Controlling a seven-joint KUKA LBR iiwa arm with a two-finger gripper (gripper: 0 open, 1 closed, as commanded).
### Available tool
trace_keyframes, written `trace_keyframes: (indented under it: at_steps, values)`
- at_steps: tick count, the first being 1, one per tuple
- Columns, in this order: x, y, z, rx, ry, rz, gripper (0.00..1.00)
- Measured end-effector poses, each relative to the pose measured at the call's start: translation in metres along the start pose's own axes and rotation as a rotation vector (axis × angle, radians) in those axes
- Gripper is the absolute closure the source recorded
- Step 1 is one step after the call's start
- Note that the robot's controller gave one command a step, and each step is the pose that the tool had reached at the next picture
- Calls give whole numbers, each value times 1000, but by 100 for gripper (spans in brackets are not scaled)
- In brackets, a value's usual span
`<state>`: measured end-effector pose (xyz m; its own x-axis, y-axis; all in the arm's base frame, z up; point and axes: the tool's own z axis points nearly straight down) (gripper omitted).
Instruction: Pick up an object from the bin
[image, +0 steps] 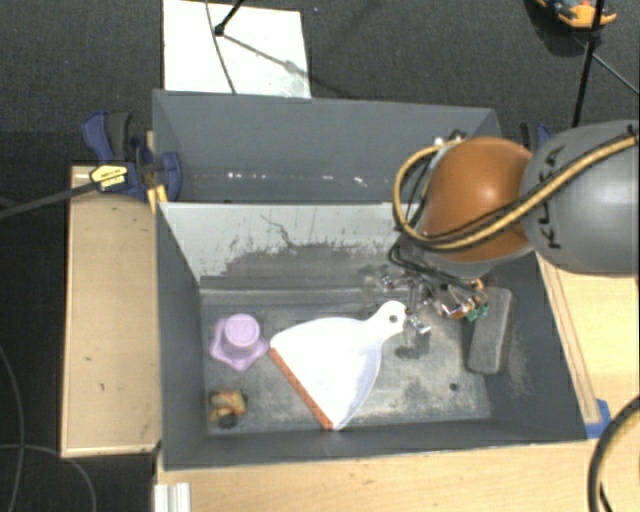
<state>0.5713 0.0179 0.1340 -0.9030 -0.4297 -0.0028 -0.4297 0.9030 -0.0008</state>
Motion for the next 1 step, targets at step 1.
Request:
trace_keyframes:
  at_steps: [1]
  values:
    - [-6,0,34,0,0,-92,0]
